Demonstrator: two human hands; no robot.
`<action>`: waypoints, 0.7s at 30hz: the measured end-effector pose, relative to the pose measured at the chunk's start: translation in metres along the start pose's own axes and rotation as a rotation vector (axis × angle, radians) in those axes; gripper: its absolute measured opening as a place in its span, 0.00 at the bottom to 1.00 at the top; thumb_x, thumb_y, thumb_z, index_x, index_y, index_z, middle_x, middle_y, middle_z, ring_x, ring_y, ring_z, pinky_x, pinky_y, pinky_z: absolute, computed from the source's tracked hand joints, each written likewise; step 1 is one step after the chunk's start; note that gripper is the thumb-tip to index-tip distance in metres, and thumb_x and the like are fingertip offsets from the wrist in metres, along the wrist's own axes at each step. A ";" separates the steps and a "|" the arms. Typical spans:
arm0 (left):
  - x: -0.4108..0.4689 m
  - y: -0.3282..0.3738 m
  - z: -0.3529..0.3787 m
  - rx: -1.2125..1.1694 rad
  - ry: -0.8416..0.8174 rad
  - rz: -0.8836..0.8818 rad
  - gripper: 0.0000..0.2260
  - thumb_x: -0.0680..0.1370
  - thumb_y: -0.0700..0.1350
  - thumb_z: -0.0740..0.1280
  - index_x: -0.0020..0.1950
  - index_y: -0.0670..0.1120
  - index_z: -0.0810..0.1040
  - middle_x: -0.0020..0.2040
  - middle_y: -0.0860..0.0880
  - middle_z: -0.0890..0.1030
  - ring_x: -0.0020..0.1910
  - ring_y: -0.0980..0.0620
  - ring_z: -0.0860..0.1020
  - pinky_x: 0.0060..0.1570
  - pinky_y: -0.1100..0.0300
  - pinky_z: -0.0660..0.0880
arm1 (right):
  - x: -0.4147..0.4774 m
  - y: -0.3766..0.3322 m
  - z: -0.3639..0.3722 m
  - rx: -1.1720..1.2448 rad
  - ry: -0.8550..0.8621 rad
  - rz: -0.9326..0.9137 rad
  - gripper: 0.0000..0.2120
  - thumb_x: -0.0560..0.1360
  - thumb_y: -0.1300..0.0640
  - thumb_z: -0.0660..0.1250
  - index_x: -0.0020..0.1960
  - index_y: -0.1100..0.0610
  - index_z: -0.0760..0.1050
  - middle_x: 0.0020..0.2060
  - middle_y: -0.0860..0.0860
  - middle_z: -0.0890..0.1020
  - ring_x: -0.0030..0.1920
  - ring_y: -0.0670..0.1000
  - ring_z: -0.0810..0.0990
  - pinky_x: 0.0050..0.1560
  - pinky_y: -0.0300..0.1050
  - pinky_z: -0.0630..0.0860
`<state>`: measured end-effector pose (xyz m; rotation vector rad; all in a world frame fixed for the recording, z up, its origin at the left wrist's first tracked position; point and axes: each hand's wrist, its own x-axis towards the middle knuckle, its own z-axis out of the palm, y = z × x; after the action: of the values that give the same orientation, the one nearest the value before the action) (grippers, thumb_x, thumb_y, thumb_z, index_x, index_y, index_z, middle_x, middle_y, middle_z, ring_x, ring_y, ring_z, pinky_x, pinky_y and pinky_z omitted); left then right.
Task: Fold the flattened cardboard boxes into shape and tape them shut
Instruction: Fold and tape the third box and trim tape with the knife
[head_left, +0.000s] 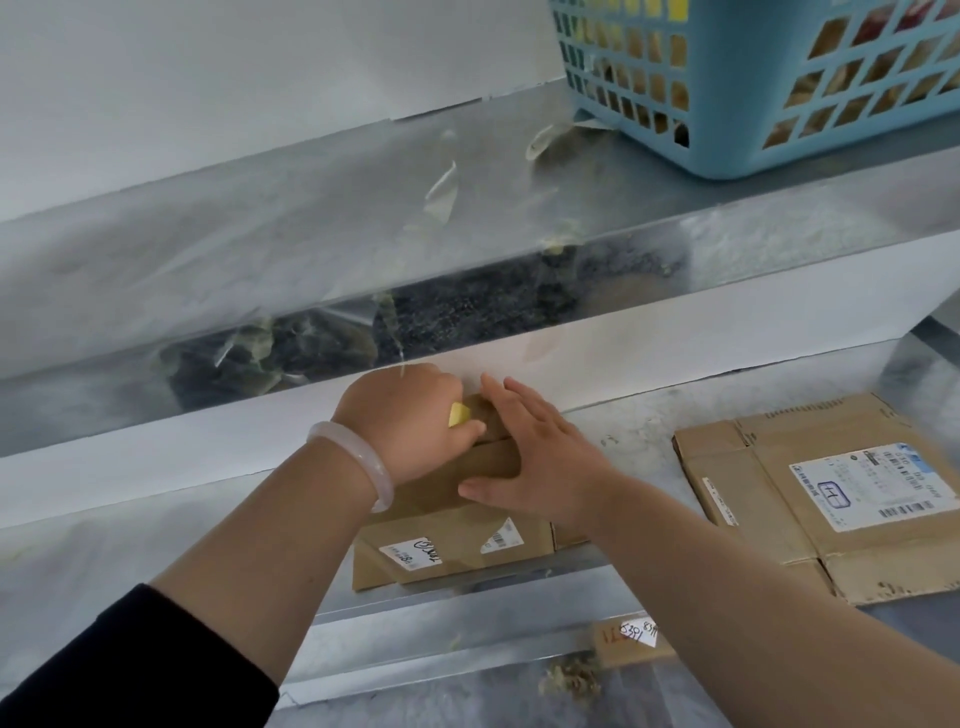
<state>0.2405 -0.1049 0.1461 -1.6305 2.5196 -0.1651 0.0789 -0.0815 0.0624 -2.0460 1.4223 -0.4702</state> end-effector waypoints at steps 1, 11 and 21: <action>0.000 -0.001 0.000 0.004 -0.005 0.011 0.15 0.77 0.63 0.58 0.42 0.53 0.71 0.40 0.54 0.72 0.38 0.54 0.73 0.38 0.57 0.71 | -0.001 -0.001 0.000 -0.019 0.016 -0.002 0.49 0.71 0.33 0.67 0.79 0.40 0.39 0.79 0.40 0.46 0.77 0.39 0.40 0.74 0.42 0.46; -0.021 -0.050 0.010 -0.584 -0.074 0.040 0.17 0.74 0.66 0.64 0.56 0.59 0.74 0.49 0.60 0.78 0.46 0.61 0.76 0.48 0.56 0.76 | 0.000 0.000 0.003 -0.079 0.066 -0.027 0.44 0.70 0.32 0.66 0.78 0.42 0.50 0.77 0.38 0.54 0.77 0.38 0.42 0.76 0.43 0.47; -0.031 -0.071 0.012 -0.485 0.029 0.001 0.26 0.68 0.75 0.53 0.57 0.63 0.74 0.47 0.61 0.78 0.47 0.60 0.77 0.50 0.55 0.75 | 0.001 -0.002 0.001 -0.156 0.100 -0.052 0.38 0.69 0.32 0.66 0.74 0.42 0.60 0.74 0.35 0.58 0.76 0.38 0.46 0.73 0.35 0.44</action>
<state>0.3191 -0.1060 0.1473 -1.7856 2.7286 0.4625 0.0815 -0.0811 0.0626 -2.2153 1.5086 -0.5038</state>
